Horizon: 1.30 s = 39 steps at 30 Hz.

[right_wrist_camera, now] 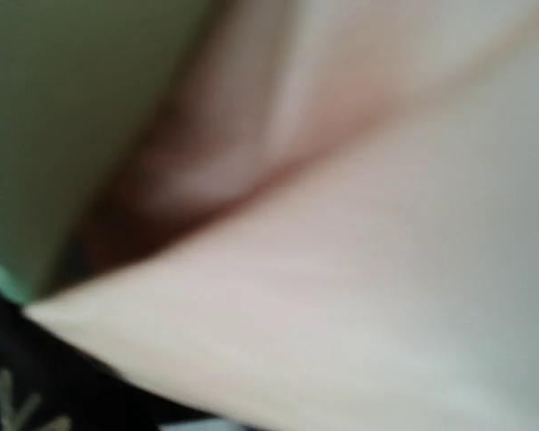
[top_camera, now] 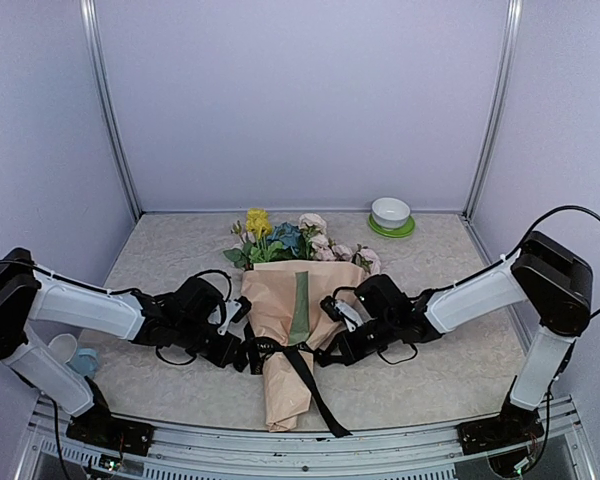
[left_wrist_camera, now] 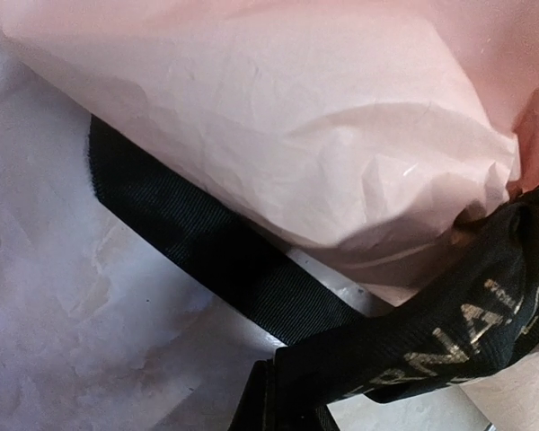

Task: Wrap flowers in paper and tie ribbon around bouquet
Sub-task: Tie the half-tied ribbon around the folded bouquet.

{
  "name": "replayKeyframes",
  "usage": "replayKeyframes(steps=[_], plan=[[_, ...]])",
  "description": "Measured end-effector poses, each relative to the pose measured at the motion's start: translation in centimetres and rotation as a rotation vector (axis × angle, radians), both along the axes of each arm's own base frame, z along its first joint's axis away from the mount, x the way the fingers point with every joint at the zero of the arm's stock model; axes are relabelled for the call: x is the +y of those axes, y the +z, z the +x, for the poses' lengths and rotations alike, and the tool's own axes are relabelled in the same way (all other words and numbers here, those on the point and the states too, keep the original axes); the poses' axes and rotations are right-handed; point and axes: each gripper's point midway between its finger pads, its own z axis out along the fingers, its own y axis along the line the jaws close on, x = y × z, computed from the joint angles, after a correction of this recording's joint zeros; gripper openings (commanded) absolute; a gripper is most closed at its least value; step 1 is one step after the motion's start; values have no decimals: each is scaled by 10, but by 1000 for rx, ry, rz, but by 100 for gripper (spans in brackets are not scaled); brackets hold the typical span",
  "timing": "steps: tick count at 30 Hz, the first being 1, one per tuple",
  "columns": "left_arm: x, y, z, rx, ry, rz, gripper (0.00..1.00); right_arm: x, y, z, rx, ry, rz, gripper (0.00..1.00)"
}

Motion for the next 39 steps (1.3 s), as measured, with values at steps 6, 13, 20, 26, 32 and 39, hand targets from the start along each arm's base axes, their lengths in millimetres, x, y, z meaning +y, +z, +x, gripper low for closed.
replayKeyframes(steps=[6,13,20,26,32,39], plan=[[3,19,11,-59,35,-26,0,-18,5,5,-23,-65,-62,0],[24,6,14,3,113,-37,0,-43,-1,-5,-8,-119,-116,0],[19,5,8,31,97,-73,0,-55,3,-13,2,-146,-106,0],[16,4,8,40,92,-85,0,-62,0,-15,11,-163,-109,0],[13,1,7,51,85,-96,0,-68,1,-14,16,-182,-101,0],[11,1,6,57,78,-103,0,-71,2,-12,14,-193,-88,0]])
